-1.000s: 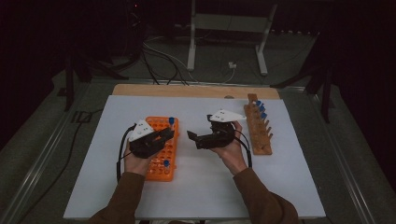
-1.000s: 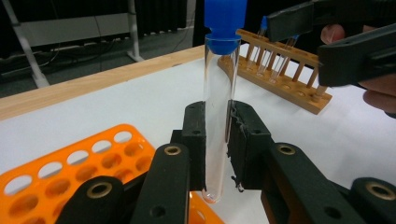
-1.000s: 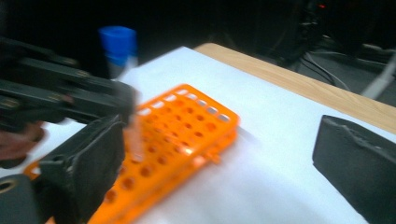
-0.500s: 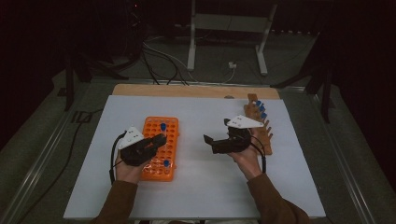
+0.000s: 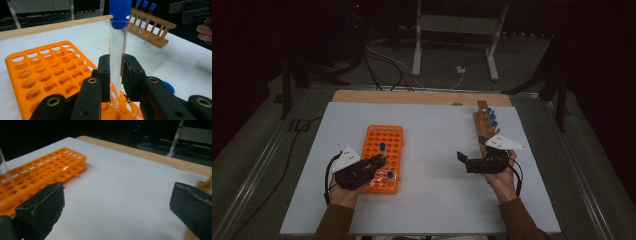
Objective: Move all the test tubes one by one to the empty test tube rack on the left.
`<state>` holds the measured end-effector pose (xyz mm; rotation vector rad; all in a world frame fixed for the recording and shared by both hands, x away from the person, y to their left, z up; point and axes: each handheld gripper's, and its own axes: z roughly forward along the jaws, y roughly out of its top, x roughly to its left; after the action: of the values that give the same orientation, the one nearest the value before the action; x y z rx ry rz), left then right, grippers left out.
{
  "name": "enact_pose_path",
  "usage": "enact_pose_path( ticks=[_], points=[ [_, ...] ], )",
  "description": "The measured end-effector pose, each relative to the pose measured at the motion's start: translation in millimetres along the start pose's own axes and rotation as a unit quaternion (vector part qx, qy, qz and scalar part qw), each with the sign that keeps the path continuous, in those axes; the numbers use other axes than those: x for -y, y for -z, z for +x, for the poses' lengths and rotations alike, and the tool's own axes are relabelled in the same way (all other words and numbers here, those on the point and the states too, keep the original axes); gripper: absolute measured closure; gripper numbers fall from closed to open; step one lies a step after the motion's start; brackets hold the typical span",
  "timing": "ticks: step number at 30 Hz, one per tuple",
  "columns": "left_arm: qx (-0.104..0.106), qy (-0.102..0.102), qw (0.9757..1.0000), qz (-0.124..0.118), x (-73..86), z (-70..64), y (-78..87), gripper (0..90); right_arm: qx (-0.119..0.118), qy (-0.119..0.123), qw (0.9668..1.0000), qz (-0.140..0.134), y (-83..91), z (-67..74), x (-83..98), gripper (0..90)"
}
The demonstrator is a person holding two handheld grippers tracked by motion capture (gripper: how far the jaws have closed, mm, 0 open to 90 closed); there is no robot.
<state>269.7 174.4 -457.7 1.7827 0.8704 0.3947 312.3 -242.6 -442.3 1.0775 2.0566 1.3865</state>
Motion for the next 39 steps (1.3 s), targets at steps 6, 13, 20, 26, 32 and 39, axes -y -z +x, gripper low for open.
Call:
enact_pose_path(
  ticks=[6, 13, 20, 26, 32, 39],
  points=[
    [-0.001, 0.001, 1.0, 0.008, 6.5, -4.2, 3.1, 78.2, 0.014, 0.002, 0.9999, 0.006, 9.7, -8.8, 9.7, 0.0],
    [0.003, 0.001, 0.9998, 0.017, 14.8, -10.0, 9.5, 78.2, 0.02, -0.003, 0.9998, 0.004, 15.6, -13.3, 13.7, 0.0],
    [0.005, -0.007, 0.9985, 0.054, 25.4, -13.5, 7.3, 78.2, 0.019, 0.002, 0.9998, 0.006, 14.6, -11.3, 14.5, 0.0],
    [-0.004, -0.018, 0.9958, 0.09, 28.8, -18.1, 4.6, 78.2, 0.026, 0.009, 0.9996, 0.008, 15.2, -11.5, 16.2, 0.0],
    [-0.005, -0.022, 0.9954, 0.093, 29.4, -19.3, 5.8, 78.2, 0.024, 0.014, 0.9996, 0.01, 14.0, -9.6, 16.9, 0.0],
    [-0.012, -0.031, 0.9932, 0.111, 33.1, -20.4, 6.0, 78.2, 0.024, 0.015, 0.9995, 0.011, 13.1, -8.8, 17.6, 0.0]
  ],
)
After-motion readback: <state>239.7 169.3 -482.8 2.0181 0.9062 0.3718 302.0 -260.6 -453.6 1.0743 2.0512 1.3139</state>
